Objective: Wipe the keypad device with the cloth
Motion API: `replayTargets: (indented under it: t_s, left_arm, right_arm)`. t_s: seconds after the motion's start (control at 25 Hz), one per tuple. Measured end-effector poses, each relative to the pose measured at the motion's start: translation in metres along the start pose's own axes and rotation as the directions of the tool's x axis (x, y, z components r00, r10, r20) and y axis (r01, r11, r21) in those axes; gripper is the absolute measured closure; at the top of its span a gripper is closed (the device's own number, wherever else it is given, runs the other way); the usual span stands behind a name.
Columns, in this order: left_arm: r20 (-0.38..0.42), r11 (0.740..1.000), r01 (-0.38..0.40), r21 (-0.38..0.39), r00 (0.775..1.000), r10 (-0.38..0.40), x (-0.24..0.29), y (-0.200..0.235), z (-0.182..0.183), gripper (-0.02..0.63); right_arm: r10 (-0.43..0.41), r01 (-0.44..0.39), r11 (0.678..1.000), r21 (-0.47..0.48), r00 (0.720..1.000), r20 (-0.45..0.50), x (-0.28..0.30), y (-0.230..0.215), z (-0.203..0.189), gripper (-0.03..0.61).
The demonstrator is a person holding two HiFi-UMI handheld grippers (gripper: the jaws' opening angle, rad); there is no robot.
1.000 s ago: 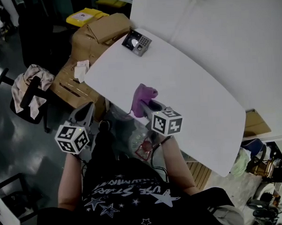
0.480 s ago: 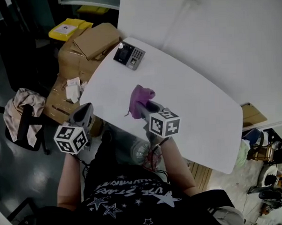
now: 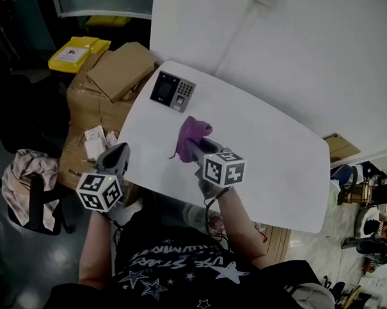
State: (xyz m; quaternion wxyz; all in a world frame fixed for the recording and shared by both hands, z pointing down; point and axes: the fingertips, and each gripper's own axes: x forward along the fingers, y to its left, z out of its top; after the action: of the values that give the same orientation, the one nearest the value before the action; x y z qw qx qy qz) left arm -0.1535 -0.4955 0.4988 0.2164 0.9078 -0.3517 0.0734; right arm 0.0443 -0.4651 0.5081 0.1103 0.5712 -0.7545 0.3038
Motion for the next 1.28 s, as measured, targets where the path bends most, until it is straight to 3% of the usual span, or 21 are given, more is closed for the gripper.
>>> replayTargets:
  t_s: [0.6,0.84,1.28]
  left_arm:
    - [-0.03,0.995,0.101,0.012,0.994,-0.101,0.081,0.067,0.048,0.607]
    - [-0.028,0.992,0.126,0.013,0.992,-0.125,0.098,0.087,0.057,0.607]
    - [-0.064,0.99,0.136,0.025,0.989,-0.134,0.134,0.112,0.067,0.607]
  right_arm:
    - [-0.058,0.058,0.998,0.02,0.998,0.014,0.095,-0.009,0.066,0.48]
    - [-0.03,0.03,0.999,-0.019,1.0,0.004,0.133,-0.001,0.08,0.48]
    - [-0.058,0.056,0.994,-0.097,0.998,-0.018,0.182,-0.012,0.093,0.48]
